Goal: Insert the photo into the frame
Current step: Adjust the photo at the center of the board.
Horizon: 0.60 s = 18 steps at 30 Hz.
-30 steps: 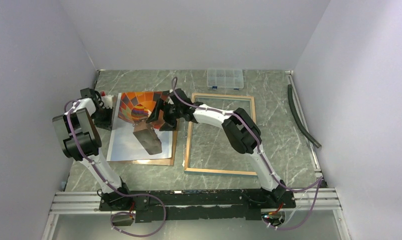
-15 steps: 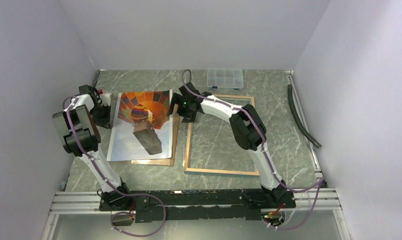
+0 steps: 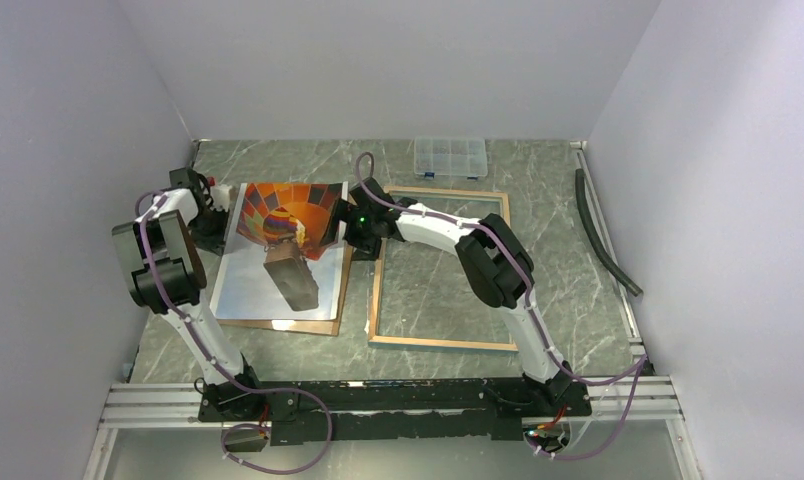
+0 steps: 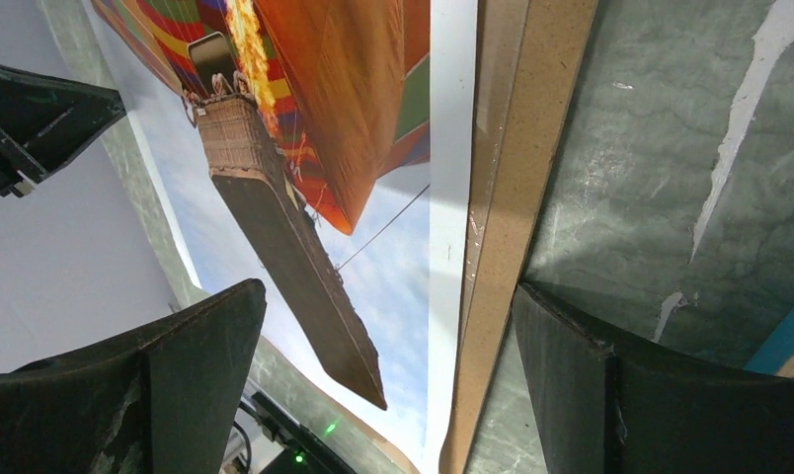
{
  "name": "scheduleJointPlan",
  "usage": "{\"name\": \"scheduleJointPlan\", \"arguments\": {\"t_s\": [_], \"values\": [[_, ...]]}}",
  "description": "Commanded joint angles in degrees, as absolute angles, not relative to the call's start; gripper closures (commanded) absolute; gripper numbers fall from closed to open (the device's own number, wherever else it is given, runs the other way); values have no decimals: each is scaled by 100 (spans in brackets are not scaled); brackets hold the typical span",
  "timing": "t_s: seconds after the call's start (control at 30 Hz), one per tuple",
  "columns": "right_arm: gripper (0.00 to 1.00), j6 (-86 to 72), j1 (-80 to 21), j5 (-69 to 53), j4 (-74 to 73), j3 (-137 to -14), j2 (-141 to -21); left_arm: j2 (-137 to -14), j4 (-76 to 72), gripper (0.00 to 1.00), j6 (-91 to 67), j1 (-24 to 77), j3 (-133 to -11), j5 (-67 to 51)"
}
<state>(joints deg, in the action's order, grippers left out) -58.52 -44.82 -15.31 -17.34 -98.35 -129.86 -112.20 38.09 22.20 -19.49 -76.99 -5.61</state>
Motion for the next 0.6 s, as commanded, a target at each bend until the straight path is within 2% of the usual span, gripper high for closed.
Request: {"name": "scheduleJointPlan", "arguments": {"t_s": [0.0,0.4,0.57], "values": [[0,-6240,-4801,-1986,-1244,-9715,-13011,-11486,4110,91,2009,-1697,-7263,-1263],[0,-7131,-4636,-2913,642,-8814,-12737,-10930,3933,91,2105,-1445,-7137,-1073],[0,-6725,-4745,-3131,-125,-9456,-12980,-11158,3808,90,2196,-1275,-7402,-744]]}}
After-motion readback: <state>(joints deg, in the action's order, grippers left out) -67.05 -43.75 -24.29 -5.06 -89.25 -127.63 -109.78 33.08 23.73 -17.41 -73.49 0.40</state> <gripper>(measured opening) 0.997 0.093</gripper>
